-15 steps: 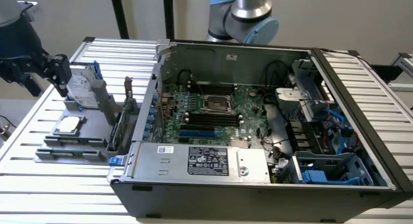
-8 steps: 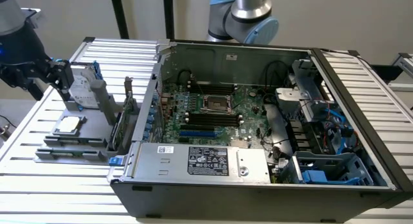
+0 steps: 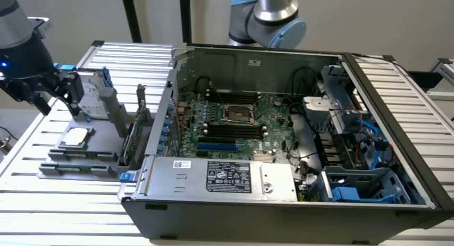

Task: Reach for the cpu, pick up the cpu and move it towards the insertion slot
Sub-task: 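Pick up the cpu and move it towards the insertion slot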

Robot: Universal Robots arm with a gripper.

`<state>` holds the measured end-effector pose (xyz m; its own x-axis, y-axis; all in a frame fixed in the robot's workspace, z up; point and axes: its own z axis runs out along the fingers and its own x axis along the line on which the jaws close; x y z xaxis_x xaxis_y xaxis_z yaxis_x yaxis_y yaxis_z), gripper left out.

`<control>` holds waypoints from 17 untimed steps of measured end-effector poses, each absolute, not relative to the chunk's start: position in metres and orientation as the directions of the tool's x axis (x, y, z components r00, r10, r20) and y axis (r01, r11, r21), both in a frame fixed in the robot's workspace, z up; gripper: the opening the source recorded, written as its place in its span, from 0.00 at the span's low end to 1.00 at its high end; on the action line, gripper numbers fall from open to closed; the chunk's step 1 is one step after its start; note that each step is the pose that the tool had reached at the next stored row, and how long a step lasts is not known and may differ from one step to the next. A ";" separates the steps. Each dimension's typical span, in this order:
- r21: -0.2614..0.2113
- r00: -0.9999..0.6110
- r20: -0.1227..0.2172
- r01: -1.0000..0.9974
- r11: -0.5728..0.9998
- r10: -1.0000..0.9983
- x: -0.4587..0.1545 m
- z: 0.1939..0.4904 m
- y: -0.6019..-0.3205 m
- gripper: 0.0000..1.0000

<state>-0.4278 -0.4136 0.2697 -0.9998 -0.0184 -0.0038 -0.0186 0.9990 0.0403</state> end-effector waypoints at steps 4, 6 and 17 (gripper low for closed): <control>0.040 -1.000 -0.004 -0.017 0.999 -0.017 -0.428 0.262 -0.414 0.65; 0.040 -1.000 -0.004 -0.017 0.999 -0.017 -0.428 0.259 -0.414 0.65; 0.040 -1.000 -0.004 -0.009 0.999 -0.009 -0.430 0.239 -0.414 0.65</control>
<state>-0.4304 -0.4136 0.2388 -1.0000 -0.0086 -0.0038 -0.0087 0.9991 0.0403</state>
